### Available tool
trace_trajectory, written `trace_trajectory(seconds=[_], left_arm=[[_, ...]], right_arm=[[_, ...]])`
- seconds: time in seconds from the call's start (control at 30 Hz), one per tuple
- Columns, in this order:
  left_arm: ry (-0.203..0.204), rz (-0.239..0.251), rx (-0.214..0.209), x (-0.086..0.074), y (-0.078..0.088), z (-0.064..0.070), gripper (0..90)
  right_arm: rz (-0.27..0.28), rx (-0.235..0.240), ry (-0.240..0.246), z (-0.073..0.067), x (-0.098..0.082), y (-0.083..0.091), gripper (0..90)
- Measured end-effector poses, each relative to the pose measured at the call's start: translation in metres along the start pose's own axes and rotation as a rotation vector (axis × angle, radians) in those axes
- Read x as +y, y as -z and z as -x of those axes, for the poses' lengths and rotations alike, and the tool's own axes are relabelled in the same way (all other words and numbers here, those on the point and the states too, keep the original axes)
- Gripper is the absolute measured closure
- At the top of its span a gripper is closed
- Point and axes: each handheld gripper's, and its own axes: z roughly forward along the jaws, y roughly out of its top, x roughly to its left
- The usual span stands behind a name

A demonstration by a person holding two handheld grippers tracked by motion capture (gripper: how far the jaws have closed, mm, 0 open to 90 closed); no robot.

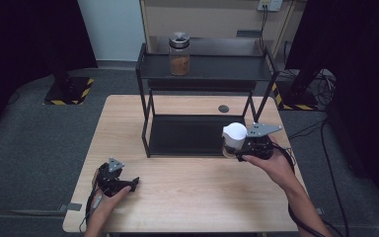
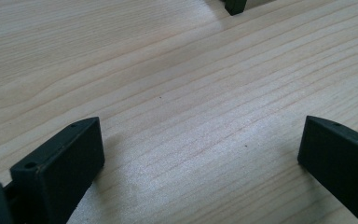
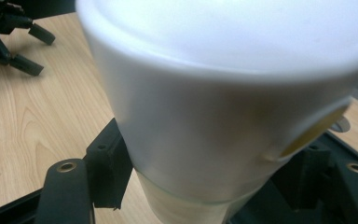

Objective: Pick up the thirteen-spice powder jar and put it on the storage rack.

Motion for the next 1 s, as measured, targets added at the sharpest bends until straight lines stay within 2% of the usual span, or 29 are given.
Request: trace_trajectory(seconds=[0.17,0.57,1.0], left_arm=[[0.000,0.000,-0.001,0.000,0.000,0.000,0.0],[-0.001,0.001,-0.002,0.001,-0.001,0.000,0.0],[-0.002,0.001,-0.002,0.001,-0.001,0.000,0.0]], right_arm=[[0.024,0.013,-0.016,0.009,0.006,0.002,31.6],[0.028,0.005,0.010,0.018,0.029,0.013,31.6],[0.033,0.004,0.030,0.022,0.052,0.023,31.5]])
